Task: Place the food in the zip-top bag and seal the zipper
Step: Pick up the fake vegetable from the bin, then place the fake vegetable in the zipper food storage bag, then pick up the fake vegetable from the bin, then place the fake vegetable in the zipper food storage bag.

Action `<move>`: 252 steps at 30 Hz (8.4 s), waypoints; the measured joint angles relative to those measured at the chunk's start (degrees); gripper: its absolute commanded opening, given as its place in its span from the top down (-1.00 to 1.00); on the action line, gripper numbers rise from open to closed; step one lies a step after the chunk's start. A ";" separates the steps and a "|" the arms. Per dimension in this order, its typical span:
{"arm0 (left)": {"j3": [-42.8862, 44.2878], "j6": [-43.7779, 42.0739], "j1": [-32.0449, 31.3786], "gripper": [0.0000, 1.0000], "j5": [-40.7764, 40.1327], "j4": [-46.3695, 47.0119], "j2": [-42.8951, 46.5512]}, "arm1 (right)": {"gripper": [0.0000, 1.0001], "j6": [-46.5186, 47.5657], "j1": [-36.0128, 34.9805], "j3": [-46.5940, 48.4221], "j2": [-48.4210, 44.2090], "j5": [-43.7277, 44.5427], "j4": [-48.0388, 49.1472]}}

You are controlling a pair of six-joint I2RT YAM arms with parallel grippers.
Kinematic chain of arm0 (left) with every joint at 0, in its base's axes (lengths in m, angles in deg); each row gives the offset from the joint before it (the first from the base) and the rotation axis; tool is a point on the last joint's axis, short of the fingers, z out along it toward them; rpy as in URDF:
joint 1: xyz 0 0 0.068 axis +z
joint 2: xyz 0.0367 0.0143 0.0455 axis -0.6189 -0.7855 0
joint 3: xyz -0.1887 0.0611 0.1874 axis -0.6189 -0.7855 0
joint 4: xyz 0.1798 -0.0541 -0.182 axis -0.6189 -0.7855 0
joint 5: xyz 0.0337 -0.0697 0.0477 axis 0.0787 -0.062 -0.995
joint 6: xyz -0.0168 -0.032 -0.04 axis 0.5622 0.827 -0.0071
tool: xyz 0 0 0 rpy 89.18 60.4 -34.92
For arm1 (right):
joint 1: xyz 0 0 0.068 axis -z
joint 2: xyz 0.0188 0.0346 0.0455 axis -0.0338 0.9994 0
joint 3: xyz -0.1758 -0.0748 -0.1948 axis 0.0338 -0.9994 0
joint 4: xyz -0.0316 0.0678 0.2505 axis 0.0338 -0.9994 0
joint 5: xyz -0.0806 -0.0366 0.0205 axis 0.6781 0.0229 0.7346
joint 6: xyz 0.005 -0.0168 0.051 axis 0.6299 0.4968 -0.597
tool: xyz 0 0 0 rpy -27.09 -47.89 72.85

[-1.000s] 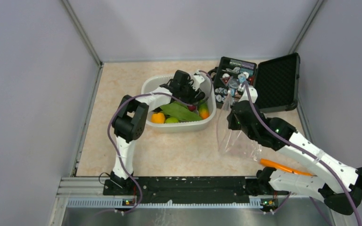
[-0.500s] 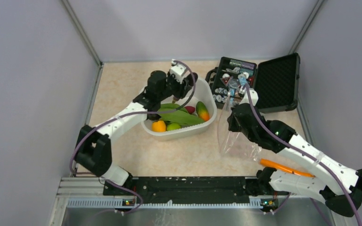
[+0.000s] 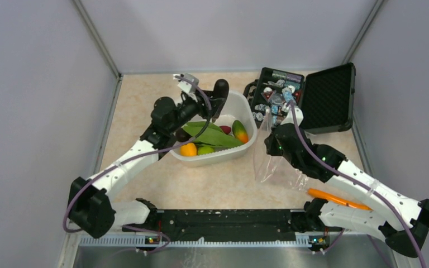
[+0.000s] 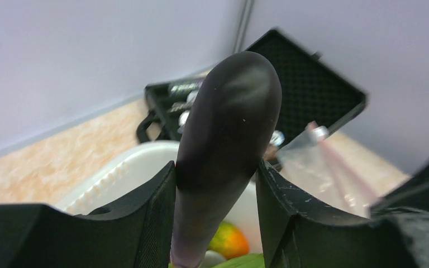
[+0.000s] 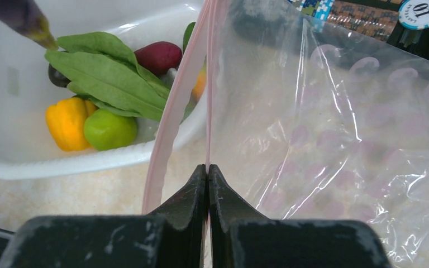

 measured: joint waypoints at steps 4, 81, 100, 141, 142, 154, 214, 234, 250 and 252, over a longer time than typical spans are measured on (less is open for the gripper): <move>-1.97 7.39 -0.02 0.25 4.46 5.33 7.30 | 1.00 -0.63 0.59 -0.44 0.02 -1.11 1.86; -7.56 2.58 -22.88 -0.97 -16.02 -0.04 8.22 | 1.00 -0.26 1.95 3.15 -9.73 -2.40 5.07; -1.97 13.73 -1.92 -0.97 -26.18 -27.67 3.10 | 1.00 1.57 1.95 -0.55 -9.11 -8.68 5.62; 38.49 81.77 -5.33 -0.89 -37.64 -81.31 -31.21 | 1.00 -1.03 1.95 -2.71 -11.19 -4.92 5.46; 38.58 82.03 -5.22 -0.89 -37.11 -81.37 -31.89 | 1.00 -1.03 1.95 -2.71 -11.21 -4.76 5.42; 40.44 82.44 -1.84 -0.33 -31.82 -82.34 -42.62 | 1.00 -0.94 1.95 -2.69 -12.11 -2.71 5.22; 15.63 64.17 -20.85 0.81 -64.92 -49.57 5.49 | 1.00 -6.64 1.95 -4.44 0.35 -0.55 20.22; 17.66 54.16 -28.37 0.79 -79.84 -37.81 -1.36 | 1.00 -6.69 1.95 -3.52 2.62 -5.64 21.62; 12.85 10.95 -38.42 0.31 -92.76 12.46 -12.61 | 1.00 -11.67 1.95 -2.84 -3.56 -9.16 24.37; 12.35 3.89 -39.39 0.09 -92.85 20.48 -14.32 | 1.00 -12.09 1.95 -2.84 -3.76 -9.03 24.96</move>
